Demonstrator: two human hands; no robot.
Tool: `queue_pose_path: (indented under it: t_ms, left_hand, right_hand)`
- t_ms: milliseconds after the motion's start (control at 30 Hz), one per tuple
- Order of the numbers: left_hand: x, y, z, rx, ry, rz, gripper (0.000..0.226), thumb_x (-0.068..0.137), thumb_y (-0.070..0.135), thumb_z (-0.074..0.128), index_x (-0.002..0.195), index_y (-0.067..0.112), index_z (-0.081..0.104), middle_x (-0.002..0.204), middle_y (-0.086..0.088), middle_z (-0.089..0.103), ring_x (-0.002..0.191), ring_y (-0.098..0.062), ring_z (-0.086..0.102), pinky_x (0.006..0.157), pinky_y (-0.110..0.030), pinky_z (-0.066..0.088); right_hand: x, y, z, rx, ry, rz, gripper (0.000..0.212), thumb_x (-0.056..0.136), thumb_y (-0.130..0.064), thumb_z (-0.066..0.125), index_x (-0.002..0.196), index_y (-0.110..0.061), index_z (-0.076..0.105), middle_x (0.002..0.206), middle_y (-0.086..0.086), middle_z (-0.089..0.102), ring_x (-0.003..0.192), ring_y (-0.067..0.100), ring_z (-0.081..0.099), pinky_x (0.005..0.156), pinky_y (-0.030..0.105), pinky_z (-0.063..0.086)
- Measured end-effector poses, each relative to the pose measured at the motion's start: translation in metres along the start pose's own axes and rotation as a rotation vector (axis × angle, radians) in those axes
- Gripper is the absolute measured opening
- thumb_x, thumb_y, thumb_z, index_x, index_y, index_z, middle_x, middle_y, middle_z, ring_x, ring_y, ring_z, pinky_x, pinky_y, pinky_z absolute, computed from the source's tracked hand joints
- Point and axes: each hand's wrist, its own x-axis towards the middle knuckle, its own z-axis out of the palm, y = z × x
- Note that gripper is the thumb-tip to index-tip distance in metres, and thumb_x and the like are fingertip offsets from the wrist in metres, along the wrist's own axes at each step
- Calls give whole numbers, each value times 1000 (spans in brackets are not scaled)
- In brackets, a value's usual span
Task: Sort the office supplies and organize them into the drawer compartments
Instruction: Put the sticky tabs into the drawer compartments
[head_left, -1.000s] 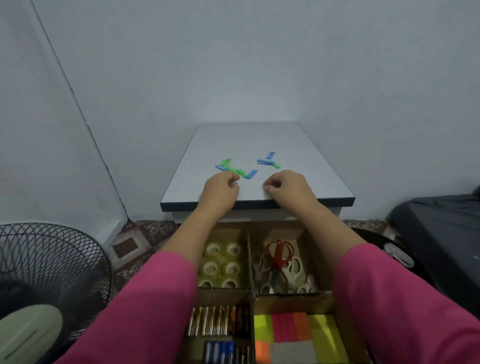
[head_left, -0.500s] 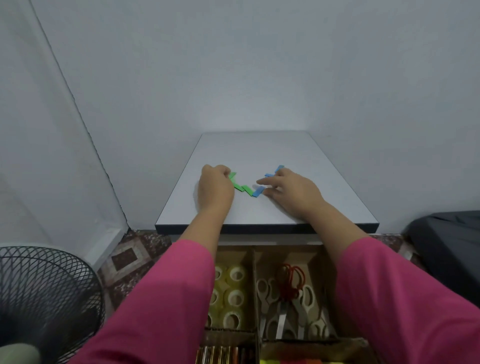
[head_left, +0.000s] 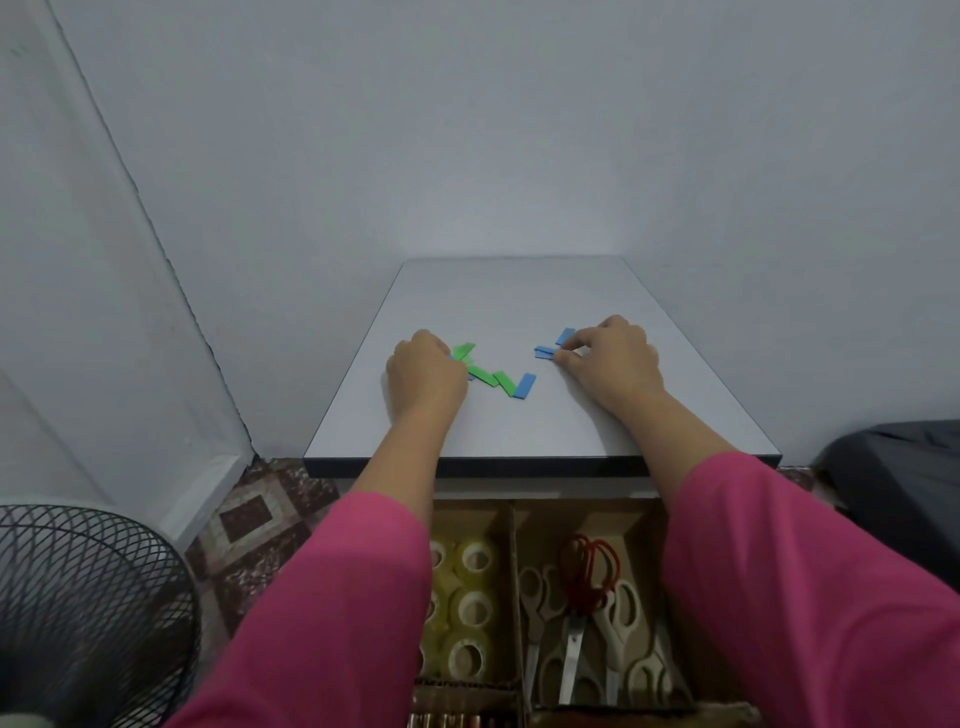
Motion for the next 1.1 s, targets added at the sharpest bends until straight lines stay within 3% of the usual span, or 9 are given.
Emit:
queue_pose_path:
  t_ms: [200, 267, 333, 467, 600, 700, 867, 1000, 1100]
  left_hand:
    - [-10, 1, -6, -395, 94, -31, 9, 91, 10, 57, 95, 17, 54, 81, 11, 51, 78, -11, 53, 60, -18, 40]
    - [-14, 6, -8, -527, 77, 27, 8, 89, 11, 61, 95, 16, 59, 83, 10, 56, 81, -10, 56, 65, -17, 45]
    - [-18, 11, -9, -572, -52, 143, 10, 86, 12, 67, 95, 16, 64, 83, 6, 59, 81, -10, 57, 72, -20, 50]
    - [-25, 18, -5, -476, -301, 264, 10, 83, 11, 71, 91, 15, 67, 78, 3, 60, 74, -8, 55, 67, -19, 49]
    - [-24, 16, -4, -351, -335, 299, 8, 84, 18, 70, 91, 18, 67, 81, 5, 59, 75, -9, 55, 72, -28, 50]
    - [-24, 16, -2, -245, -339, 354, 13, 88, 20, 66, 101, 19, 67, 91, 4, 60, 80, -7, 55, 71, -20, 47]
    - [-19, 13, 1, -201, -308, 346, 25, 99, 19, 43, 114, 23, 63, 108, -2, 61, 96, -11, 59, 89, -28, 48]
    - [-15, 9, 4, -124, -227, 291, 27, 96, 16, 40, 108, 29, 61, 103, -2, 60, 89, -16, 60, 89, -39, 51]
    - [-15, 9, 4, -93, -198, 287, 23, 95, 21, 47, 109, 29, 63, 106, -1, 57, 91, -16, 58, 89, -39, 51]
  right_hand:
    - [-2, -2, 3, -59, 77, -90, 30, 96, -38, 50, 111, -19, 70, 115, 7, 53, 108, 26, 46, 87, 35, 35]
    - [-2, -1, 3, -66, 109, -108, 29, 97, -34, 49, 111, -18, 70, 111, 7, 54, 104, 26, 47, 82, 33, 34]
    - [-2, -1, 4, -59, 135, -117, 28, 98, -30, 48, 108, -16, 71, 107, 8, 55, 100, 26, 48, 77, 31, 32]
    - [0, -1, 4, -44, 125, -118, 30, 98, -25, 45, 104, -10, 70, 105, 8, 55, 98, 25, 48, 75, 31, 32]
    - [-3, -4, 3, 111, 40, -91, 23, 89, -30, 55, 93, -17, 73, 108, -1, 54, 104, 18, 48, 82, 29, 37]
    - [-3, -2, 1, 196, 0, -82, 18, 84, -33, 60, 86, -23, 75, 104, -6, 55, 100, 13, 49, 81, 30, 39]
    - [4, 6, 0, 400, 26, 85, 33, 92, -14, 42, 109, -20, 70, 116, 6, 54, 99, 19, 52, 79, 28, 40]
    - [10, 8, 8, 148, -49, 77, 43, 97, -14, 32, 130, -26, 58, 126, 12, 46, 115, 30, 45, 92, 37, 41]
    - [14, 8, 10, 7, -73, 35, 42, 102, -21, 28, 136, -33, 50, 127, 11, 45, 113, 31, 45, 95, 41, 42]
